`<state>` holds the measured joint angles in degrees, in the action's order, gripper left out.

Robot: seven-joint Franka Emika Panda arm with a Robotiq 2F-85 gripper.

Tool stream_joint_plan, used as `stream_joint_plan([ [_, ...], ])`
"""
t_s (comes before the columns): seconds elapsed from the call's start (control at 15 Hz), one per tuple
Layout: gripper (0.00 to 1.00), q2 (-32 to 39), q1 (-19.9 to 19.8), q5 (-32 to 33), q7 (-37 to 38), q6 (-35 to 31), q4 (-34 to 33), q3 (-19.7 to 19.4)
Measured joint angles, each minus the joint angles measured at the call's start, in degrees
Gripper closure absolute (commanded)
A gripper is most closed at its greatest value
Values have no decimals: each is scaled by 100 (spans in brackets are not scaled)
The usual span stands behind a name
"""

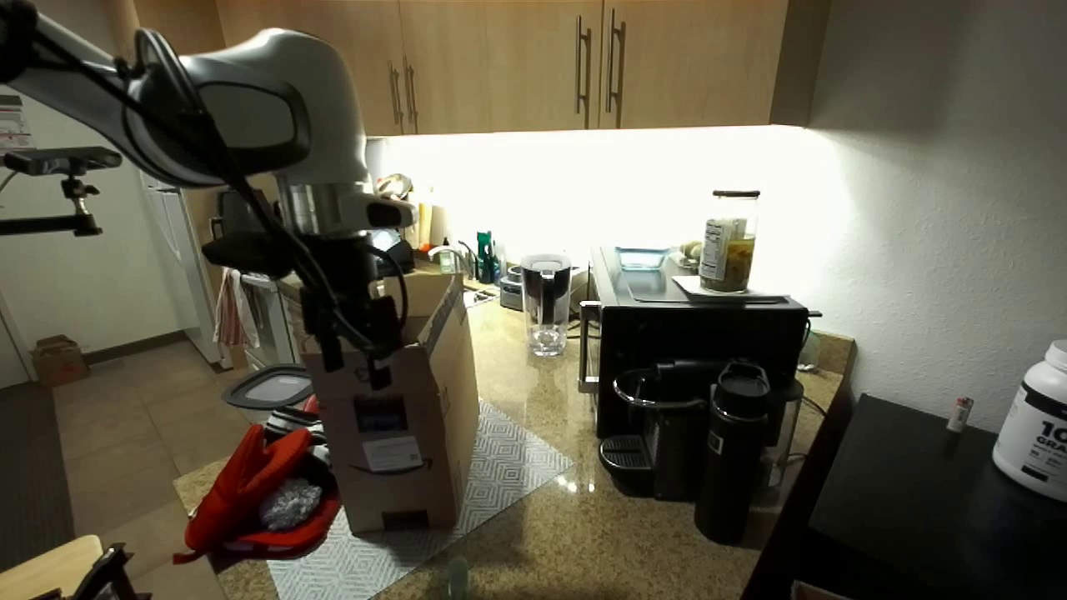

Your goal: Remove a clear bottle from the box and put it on the counter

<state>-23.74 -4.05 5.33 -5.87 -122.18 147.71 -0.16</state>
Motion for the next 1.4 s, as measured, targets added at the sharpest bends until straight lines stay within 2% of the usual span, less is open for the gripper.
stream_joint_plan([
  [0.33,0,-122,349,-1,-398,236,-361,-14],
  [0.8,0,82,971,-46,-450,235,-895,167],
  [1.4,0,665,1021,-53,587,146,-1356,426],
])
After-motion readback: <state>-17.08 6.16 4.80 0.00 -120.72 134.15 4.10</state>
